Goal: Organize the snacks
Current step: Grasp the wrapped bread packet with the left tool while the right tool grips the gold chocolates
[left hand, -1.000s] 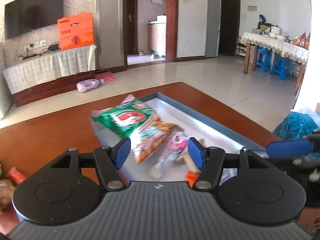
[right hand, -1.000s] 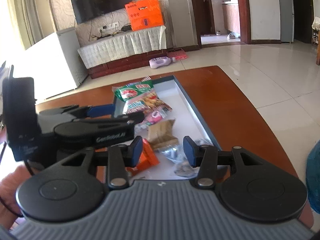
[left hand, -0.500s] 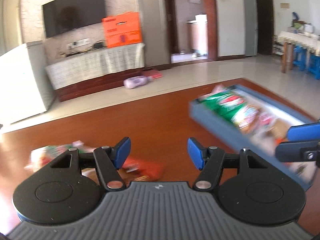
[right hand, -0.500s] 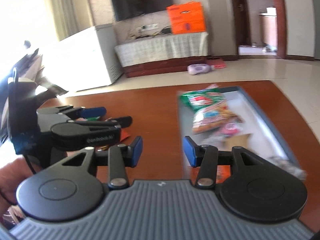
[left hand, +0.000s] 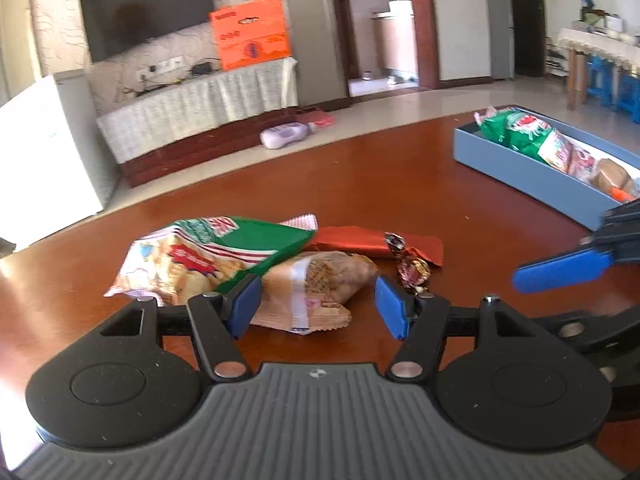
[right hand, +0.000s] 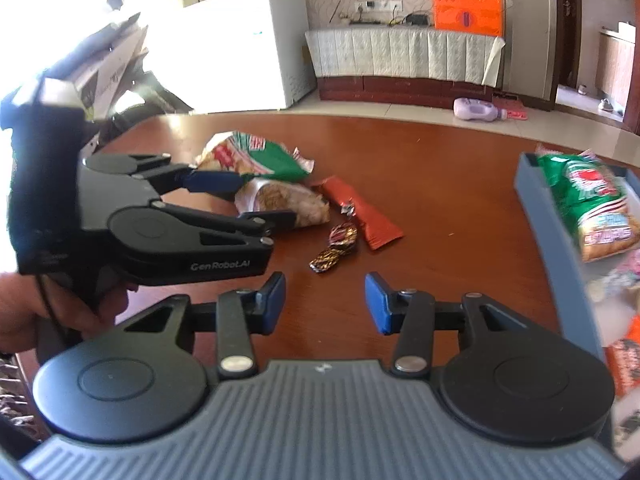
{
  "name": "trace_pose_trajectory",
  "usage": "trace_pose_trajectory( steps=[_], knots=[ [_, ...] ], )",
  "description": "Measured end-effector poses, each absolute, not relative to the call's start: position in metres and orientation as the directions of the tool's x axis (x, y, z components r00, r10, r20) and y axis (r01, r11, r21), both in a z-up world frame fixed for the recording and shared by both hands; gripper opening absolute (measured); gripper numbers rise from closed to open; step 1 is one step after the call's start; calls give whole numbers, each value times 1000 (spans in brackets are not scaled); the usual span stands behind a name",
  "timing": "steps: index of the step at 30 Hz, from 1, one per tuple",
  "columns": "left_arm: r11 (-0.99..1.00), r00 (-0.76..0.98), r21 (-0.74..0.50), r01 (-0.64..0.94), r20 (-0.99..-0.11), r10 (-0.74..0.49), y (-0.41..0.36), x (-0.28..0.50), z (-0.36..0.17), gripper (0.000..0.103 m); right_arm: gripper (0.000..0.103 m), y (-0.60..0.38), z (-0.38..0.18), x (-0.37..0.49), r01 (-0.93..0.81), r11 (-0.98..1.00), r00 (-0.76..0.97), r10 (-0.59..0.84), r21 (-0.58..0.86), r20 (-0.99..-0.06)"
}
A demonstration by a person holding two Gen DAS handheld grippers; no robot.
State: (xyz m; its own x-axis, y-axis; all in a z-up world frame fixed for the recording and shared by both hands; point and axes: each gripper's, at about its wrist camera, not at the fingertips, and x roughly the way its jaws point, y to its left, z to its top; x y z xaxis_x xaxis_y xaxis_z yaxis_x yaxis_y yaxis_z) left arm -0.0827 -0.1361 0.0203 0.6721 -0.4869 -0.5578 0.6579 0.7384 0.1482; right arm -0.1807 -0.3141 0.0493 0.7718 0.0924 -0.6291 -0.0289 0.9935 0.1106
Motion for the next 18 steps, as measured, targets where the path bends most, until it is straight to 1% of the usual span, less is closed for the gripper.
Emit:
trace_pose_trajectory(
  steps=[3,7,10,16,18],
  knots=[
    [720,660,157,676,-564,-497,-134,-75,14,72,47,-313,41,-175,-10,991,759,93,132,-644],
    [731,651,133,669,-579,-491,-131,-62,8,72,47,-307,35,-165,6,993,759,73,119,-647],
    [738,635,88,669,-584,-505,-130,-51,5,72,48,-305,31,-156,14,993,763,64,115,-644],
    [764,623,31,645,-601,-501,-129,-32,2,73,47,-303,28,-144,8,997,779,39,73,-626],
    [763,614,7,646,-599,-514,-130,-28,1,79,46,-303,27,-142,-5,999,781,34,48,-623]
  ],
)
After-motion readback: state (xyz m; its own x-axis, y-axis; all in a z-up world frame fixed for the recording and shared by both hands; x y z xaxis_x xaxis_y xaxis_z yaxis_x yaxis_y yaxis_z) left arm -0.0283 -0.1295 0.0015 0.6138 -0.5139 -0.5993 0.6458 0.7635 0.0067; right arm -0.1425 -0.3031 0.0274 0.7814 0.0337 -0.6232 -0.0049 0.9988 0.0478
